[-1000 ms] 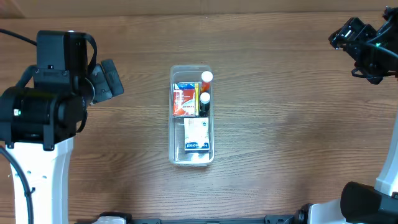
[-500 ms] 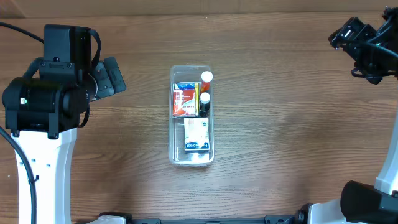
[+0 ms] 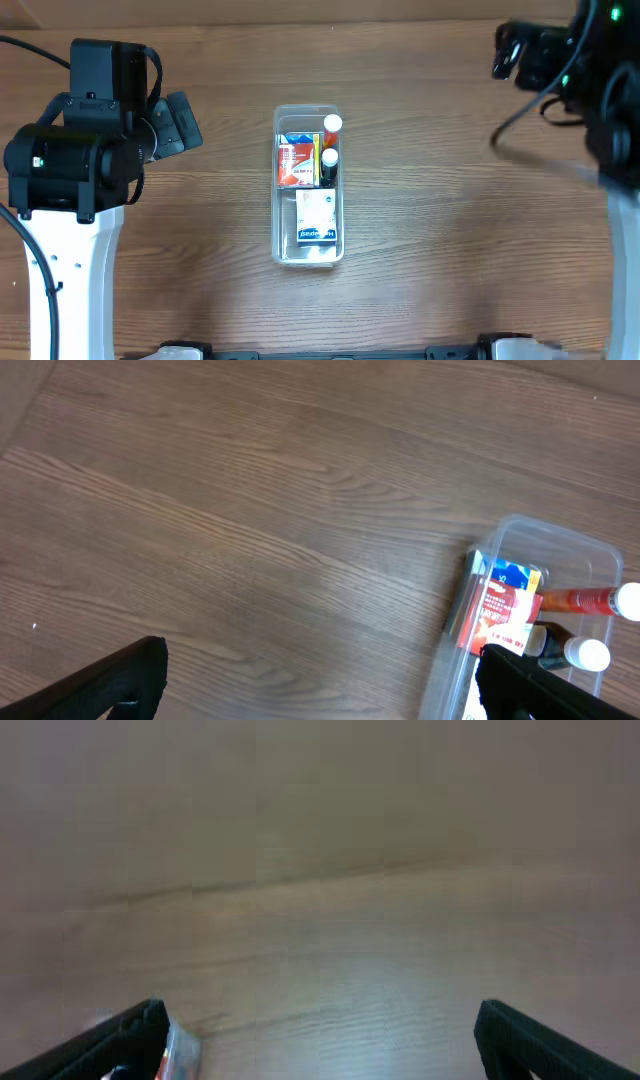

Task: Pack container

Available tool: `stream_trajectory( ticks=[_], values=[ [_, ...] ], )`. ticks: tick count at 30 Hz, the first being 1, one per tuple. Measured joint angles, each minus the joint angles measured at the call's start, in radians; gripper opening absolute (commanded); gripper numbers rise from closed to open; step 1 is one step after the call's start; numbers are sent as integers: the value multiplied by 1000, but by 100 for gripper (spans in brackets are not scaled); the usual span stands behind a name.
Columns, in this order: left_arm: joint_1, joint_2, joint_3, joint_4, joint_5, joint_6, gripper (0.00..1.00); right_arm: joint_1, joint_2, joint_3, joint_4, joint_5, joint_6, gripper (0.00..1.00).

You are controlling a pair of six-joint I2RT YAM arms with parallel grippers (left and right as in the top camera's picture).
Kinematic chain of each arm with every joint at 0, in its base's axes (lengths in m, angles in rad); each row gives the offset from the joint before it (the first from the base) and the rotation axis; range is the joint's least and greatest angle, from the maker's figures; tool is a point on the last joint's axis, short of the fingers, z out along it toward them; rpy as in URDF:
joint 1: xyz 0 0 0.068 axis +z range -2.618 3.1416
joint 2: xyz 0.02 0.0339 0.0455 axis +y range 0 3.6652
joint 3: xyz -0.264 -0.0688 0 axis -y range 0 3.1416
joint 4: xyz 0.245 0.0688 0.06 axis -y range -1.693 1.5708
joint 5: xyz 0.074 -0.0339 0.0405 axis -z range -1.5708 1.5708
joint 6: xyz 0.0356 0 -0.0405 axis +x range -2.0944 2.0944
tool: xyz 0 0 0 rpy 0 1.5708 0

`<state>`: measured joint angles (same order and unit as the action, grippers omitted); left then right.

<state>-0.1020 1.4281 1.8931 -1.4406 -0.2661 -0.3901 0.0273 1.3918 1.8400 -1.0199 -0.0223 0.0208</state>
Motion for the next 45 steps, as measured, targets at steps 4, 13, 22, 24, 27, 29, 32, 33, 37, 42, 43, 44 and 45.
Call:
stream_trajectory(
  ticks=[4, 13, 22, 24, 27, 29, 32, 33, 37, 42, 43, 44, 45],
  values=[
    [0, 0, 0, 0, 0, 0, 100, 12, -169, -250, 157, 14, -87, 100],
    [0, 0, 0, 1, 0, 0, 100, 13, -553, -986, 413, 23, -105, 100],
    [0, 0, -1, 0, 0, 0, 100, -32, -1147, -1352, 423, 22, -34, 100],
    [0, 0, -1, 1, 0, 0, 100, -60, -1188, -1397, 426, 19, -12, 100],
    [0, 0, -1, 0, 0, 0, 100, -106, -1250, -1463, 422, 8, 14, 100],
    [0, 0, -1, 0, 0, 0, 100, -119, -1272, -1491, 425, -4, 24, 100],
    [0, 0, -1, 0, 0, 0, 100, -119, -1303, -1529, 435, -24, 34, 100],
    [0, 0, -1, 0, 0, 0, 100, -119, -1315, -1545, 441, -29, 38, 100],
    [0, 0, -1, 0, 0, 0, 100, -119, -1357, -1605, 459, -55, 48, 100],
    [0, 0, -1, 0, 0, 0, 100, -119, -1369, -1674, 458, -66, 54, 100],
    [0, 0, -1, 1, 0, 0, 100, -119, -1368, -1681, 460, -67, 54, 100],
    [0, 0, -1, 0, 0, 0, 100, -119, -1369, -1681, 469, -68, 54, 100],
    [0, 0, -1, 0, 0, 0, 100, -119, -1370, -1682, 468, -68, 54, 100]
  ],
)
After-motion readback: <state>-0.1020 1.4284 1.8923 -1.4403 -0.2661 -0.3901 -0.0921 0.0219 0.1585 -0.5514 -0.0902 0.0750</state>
